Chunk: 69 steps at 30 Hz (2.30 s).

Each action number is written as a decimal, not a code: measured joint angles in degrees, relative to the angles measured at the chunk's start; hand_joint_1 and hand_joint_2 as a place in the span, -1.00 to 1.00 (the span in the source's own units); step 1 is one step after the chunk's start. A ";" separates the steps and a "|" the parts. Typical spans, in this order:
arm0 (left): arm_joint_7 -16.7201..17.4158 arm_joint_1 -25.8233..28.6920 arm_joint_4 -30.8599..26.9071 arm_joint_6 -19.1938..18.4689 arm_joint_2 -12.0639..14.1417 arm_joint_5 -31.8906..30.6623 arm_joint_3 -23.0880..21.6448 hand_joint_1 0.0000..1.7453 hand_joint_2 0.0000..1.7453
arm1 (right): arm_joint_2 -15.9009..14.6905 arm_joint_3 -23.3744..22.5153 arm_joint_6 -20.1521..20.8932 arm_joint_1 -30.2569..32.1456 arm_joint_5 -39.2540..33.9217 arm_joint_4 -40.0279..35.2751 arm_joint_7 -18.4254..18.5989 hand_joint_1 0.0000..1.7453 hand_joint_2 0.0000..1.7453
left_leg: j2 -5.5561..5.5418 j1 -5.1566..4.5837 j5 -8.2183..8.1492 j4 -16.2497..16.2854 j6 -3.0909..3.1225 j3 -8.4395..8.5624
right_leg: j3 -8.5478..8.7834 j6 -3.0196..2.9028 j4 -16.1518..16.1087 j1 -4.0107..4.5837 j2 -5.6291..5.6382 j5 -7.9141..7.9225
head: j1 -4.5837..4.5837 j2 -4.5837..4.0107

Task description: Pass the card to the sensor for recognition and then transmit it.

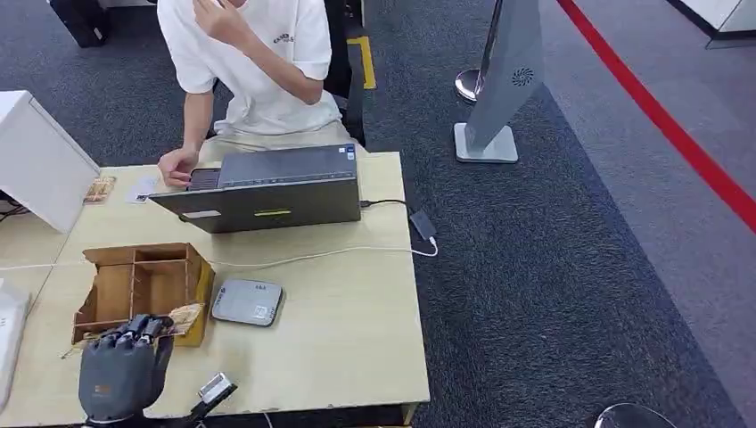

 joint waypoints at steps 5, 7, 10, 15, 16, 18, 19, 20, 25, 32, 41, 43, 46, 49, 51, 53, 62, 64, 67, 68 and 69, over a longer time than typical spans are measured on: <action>3.38 0.26 -10.22 -2.51 3.10 -3.76 -11.58 1.00 1.00 | 0.00 -0.83 -0.07 0.01 -0.79 0.00 -0.09 -1.00 -1.00 | 0.03 -0.01 -0.01 0.00 0.00 0.00 | 0.01 0.00 0.00 -0.01 0.04 0.00 | 0.00 0.00; 3.40 0.30 -12.45 -2.69 3.85 -3.86 -13.87 1.00 1.00 | 0.00 -0.98 -0.07 0.03 -0.81 0.00 -0.09 -1.00 -1.00 | 0.02 -0.01 -0.01 0.00 0.00 0.00 | 0.01 0.00 0.00 -0.01 0.03 0.00 | 0.00 0.00; 3.42 0.26 -14.54 -2.58 4.87 -3.95 -16.16 1.00 1.00 | 0.00 -1.16 0.02 0.00 -0.96 0.00 -0.09 -1.00 -1.00 | 0.01 0.00 0.00 0.00 0.00 0.00 | 0.01 0.00 0.00 0.00 0.02 0.00 | 0.00 0.00; 8.46 -5.04 -16.51 -4.49 6.84 -3.25 -20.47 1.00 1.00 | -0.02 -1.38 0.22 -0.05 -0.41 0.00 -0.24 -1.00 -1.00 | -0.13 0.01 0.06 0.00 -0.01 -0.01 | 0.03 -0.01 0.02 0.00 -0.10 0.01 | 0.02 0.00; 9.81 -6.93 -16.58 -5.60 6.99 -3.02 -20.51 1.00 1.00 | -0.02 -1.38 0.50 -0.09 0.00 0.00 -0.24 -1.00 -1.00 | -0.13 0.01 0.09 0.00 -0.02 0.01 | 0.06 -0.01 0.02 0.00 -0.10 0.02 | 0.00 0.00; 11.75 -13.22 -15.92 -8.40 7.04 -1.92 -20.47 1.00 1.00 | -0.02 -1.27 0.94 -0.08 1.03 0.00 -0.17 -1.00 -1.00 | -0.25 0.01 0.27 0.01 0.00 -0.06 | 0.03 -0.01 0.02 0.01 -0.23 0.06 | 0.02 0.00; 11.88 -16.94 -14.50 -9.64 7.21 -1.04 -19.97 1.00 1.00 | -0.02 -1.10 1.07 -0.17 1.57 0.00 -0.04 -1.00 -1.00 | -0.41 0.01 0.31 0.00 -0.01 -0.14 | 0.03 0.01 0.03 0.01 -0.38 0.11 | 0.02 0.00; 11.86 -20.21 -12.53 -10.25 7.25 -0.50 -19.32 1.00 1.00 | -0.02 -0.92 1.14 -0.37 2.04 0.00 0.13 -1.00 -1.00 | -0.43 0.01 0.36 0.00 -0.01 -0.12 | 0.05 -0.02 0.04 0.00 -0.41 0.16 | 0.02 0.00; 12.67 -33.77 2.04 -9.35 7.63 -3.93 -14.15 1.00 1.00 | -0.02 0.57 2.10 -1.16 4.77 0.02 1.86 -1.00 -1.00 | -0.33 0.01 0.56 0.00 -0.11 -0.10 | -0.02 -0.13 0.08 0.02 -0.31 0.37 | 0.02 0.00; 11.95 -46.15 28.08 -2.42 9.81 -4.87 -5.23 1.00 1.00 | -0.02 3.04 2.05 -1.45 7.02 0.04 4.50 -1.00 -1.00 | -0.07 0.02 0.62 -0.01 -0.21 -0.09 | -0.18 -0.23 0.17 0.03 0.04 0.45 | -0.02 0.00; 12.54 -48.17 36.36 -2.25 9.90 -5.53 -3.46 1.00 1.00 | -0.02 3.56 2.05 -1.37 7.13 0.09 4.63 -1.00 -1.00 | -0.10 0.02 0.61 -0.02 -0.21 -0.28 | -0.31 -0.20 0.13 0.02 0.00 0.42 | 0.00 0.00; 12.58 -48.24 37.14 -2.27 9.88 -5.55 -3.09 1.00 1.00 | -0.02 3.56 2.03 -1.35 7.28 0.09 4.70 -1.00 -1.00 | -0.10 0.02 0.61 -0.02 -0.21 -0.28 | -0.32 -0.20 0.13 0.02 0.01 0.42 | 0.00 0.00; 12.58 -48.27 37.76 -2.27 9.83 -5.59 -2.70 1.00 1.00 | -0.02 3.63 1.79 -1.26 7.45 0.11 4.68 -1.00 -1.00 | -0.10 0.02 0.61 -0.02 -0.21 -0.28 | -0.33 -0.20 0.14 0.02 0.01 0.42 | 0.00 0.00; 12.54 -48.11 38.11 -2.25 9.75 -5.70 -2.46 -1.00 1.00 | -0.02 4.00 1.68 -1.20 7.63 0.11 4.50 -1.00 -1.00 | -0.10 0.03 0.61 -0.02 -0.21 -0.28 | -0.33 -0.20 0.15 0.02 0.01 0.42 | 0.00 0.00; 12.54 -47.88 38.11 -2.27 9.70 -5.46 -2.11 -1.00 1.00 | 0.00 4.26 1.46 -1.11 7.65 0.13 4.35 -1.00 -1.00 | -0.09 0.02 0.61 -0.03 -0.21 -0.29 | -0.33 -0.21 0.15 0.02 0.01 0.42 | 0.00 0.00; 12.28 -47.58 38.11 -2.75 9.68 -4.45 -1.54 -1.00 1.00 | 0.00 4.55 1.18 -0.96 7.74 0.22 4.26 -1.00 -1.00 | -0.09 0.02 0.61 -0.03 -0.21 -0.29 | -0.35 -0.21 0.15 0.02 0.01 0.42 | 0.00 0.00; 12.26 -47.08 38.11 -3.63 9.68 -3.58 -0.30 -1.00 1.00 | 0.13 4.74 0.98 -0.65 7.80 0.46 4.20 -1.00 -1.00 | -0.10 0.02 0.61 -0.03 -0.21 -0.33 | -0.37 -0.20 0.14 0.02 0.01 0.42 | 0.00 0.00; 12.26 -47.05 38.11 -3.63 9.68 -3.58 -0.23 -1.00 1.00 | 0.15 4.74 0.98 -0.63 7.80 0.48 4.20 -1.00 -1.00 | -0.11 0.02 0.61 -0.03 -0.21 -0.34 | -0.37 -0.20 0.14 0.02 0.00 0.42 | 0.00 0.00; 12.23 -46.92 38.11 -3.63 9.68 -3.58 -0.16 -1.00 1.00 | 0.15 4.77 0.98 -0.62 7.80 0.48 4.18 -1.00 -1.00 | -0.10 0.02 0.61 -0.03 -0.21 -0.33 | -0.38 -0.20 0.14 0.02 0.01 0.42 | 0.00 0.00; 12.25 -46.90 38.11 -3.63 9.68 -3.58 -0.14 -1.00 1.00 | 0.15 4.74 0.98 -0.60 7.80 0.48 4.17 -1.00 -1.00 | -0.10 0.02 0.61 -0.03 -0.21 -0.33 | -0.38 -0.20 0.14 0.02 0.01 0.42 | 0.00 0.00; 12.23 -46.88 38.11 -3.63 9.68 -3.58 -0.14 -1.00 1.00 | 0.15 4.76 0.98 -0.59 7.80 0.50 4.20 -1.00 -1.00 | -0.10 0.02 0.61 -0.03 -0.21 -0.34 | -0.38 -0.20 0.14 0.02 0.00 0.42 | 0.00 0.00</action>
